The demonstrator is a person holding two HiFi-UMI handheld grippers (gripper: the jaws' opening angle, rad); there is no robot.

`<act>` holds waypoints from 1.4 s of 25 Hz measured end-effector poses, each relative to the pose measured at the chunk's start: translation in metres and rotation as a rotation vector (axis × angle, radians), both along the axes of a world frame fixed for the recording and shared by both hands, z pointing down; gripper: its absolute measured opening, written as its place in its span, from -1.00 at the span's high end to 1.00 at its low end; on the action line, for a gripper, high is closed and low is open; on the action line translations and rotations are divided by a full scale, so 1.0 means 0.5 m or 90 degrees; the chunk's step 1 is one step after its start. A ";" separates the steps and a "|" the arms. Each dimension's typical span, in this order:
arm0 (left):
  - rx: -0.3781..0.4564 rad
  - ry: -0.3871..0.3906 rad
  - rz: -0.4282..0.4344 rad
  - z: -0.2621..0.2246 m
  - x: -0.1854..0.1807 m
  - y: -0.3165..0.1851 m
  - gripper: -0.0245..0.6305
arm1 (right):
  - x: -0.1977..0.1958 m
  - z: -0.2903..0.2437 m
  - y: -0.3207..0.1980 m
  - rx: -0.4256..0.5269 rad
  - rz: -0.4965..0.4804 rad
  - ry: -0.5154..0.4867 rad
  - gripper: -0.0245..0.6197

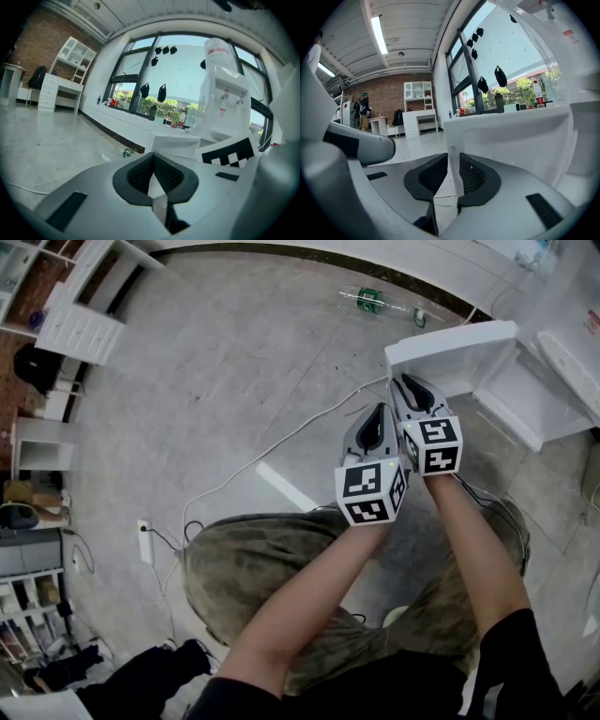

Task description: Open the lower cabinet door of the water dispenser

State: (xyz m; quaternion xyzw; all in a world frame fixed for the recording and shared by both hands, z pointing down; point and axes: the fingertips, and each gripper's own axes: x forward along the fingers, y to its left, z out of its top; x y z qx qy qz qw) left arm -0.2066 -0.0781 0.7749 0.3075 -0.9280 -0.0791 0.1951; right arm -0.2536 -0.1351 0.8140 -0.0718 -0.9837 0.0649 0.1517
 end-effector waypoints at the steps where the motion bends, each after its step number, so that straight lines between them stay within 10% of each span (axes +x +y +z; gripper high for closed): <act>1: 0.003 0.003 -0.006 0.002 -0.006 0.002 0.91 | -0.006 0.000 -0.002 -0.002 0.003 0.000 0.71; 35: -0.009 -0.004 -0.040 -0.002 -0.027 0.040 0.91 | -0.102 0.007 -0.026 0.025 0.030 -0.033 0.71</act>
